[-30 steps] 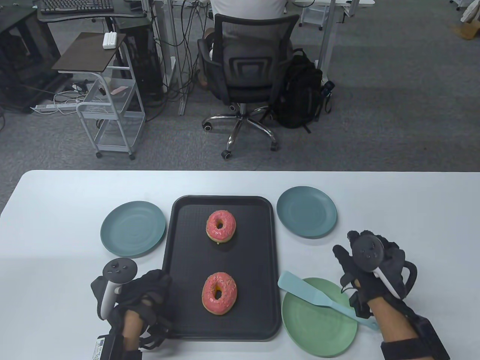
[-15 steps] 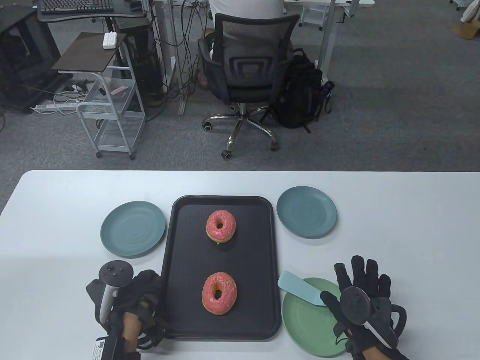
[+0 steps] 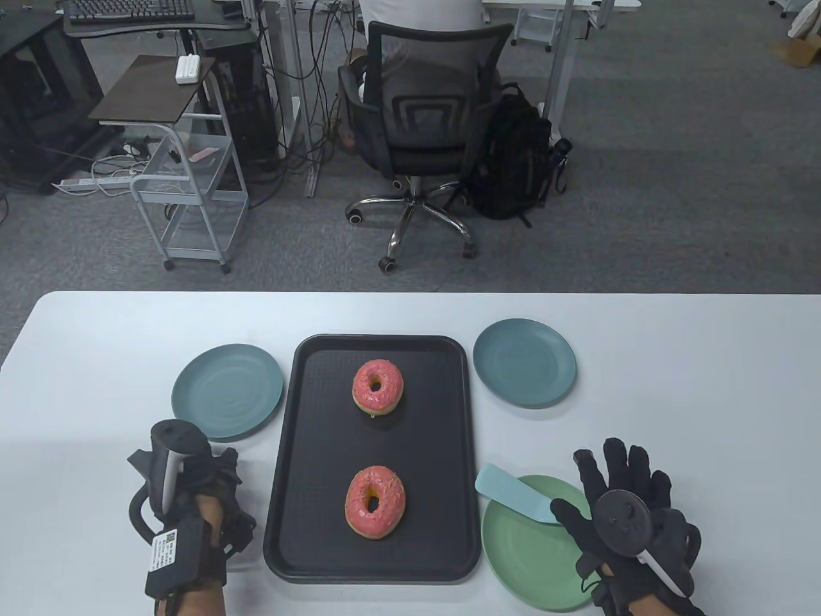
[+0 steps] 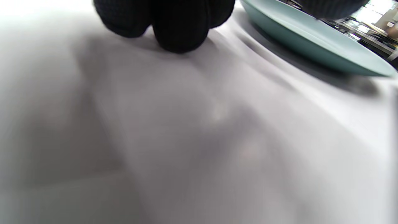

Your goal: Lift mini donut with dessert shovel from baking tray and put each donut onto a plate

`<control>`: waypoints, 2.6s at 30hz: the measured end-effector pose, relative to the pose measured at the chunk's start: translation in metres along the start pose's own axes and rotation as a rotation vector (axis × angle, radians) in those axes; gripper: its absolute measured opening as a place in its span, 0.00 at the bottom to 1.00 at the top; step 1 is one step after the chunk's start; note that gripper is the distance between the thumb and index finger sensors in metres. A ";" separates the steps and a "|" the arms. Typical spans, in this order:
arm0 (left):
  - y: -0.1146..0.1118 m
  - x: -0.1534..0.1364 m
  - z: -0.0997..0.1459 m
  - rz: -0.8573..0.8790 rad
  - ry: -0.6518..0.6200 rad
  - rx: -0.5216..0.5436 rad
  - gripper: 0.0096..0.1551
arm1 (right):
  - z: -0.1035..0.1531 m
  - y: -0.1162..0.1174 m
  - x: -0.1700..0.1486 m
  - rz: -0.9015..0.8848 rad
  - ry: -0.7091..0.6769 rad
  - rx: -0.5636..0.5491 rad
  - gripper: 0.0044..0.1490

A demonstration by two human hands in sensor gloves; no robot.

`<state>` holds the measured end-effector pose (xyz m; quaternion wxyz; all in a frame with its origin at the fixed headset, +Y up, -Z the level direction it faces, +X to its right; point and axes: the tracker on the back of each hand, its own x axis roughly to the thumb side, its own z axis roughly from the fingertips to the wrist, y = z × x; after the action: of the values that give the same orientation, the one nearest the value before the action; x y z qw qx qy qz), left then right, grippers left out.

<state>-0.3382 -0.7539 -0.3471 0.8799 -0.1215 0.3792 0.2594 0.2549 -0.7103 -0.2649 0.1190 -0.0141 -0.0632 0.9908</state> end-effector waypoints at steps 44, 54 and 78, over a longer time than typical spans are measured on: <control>0.031 0.015 -0.068 0.131 0.213 0.119 0.28 | -0.007 0.000 -0.006 -0.038 0.044 0.029 0.54; 0.068 0.026 -0.037 0.090 0.116 0.234 0.27 | -0.007 -0.001 -0.008 -0.044 0.052 0.027 0.54; -0.025 0.078 0.135 0.307 -0.519 -0.214 0.27 | -0.005 0.006 -0.014 -0.021 0.102 0.070 0.54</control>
<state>-0.1978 -0.6911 -0.3113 0.8801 -0.0847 0.1268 0.4496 0.2668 -0.7188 -0.2703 0.1328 -0.0597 -0.0224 0.9891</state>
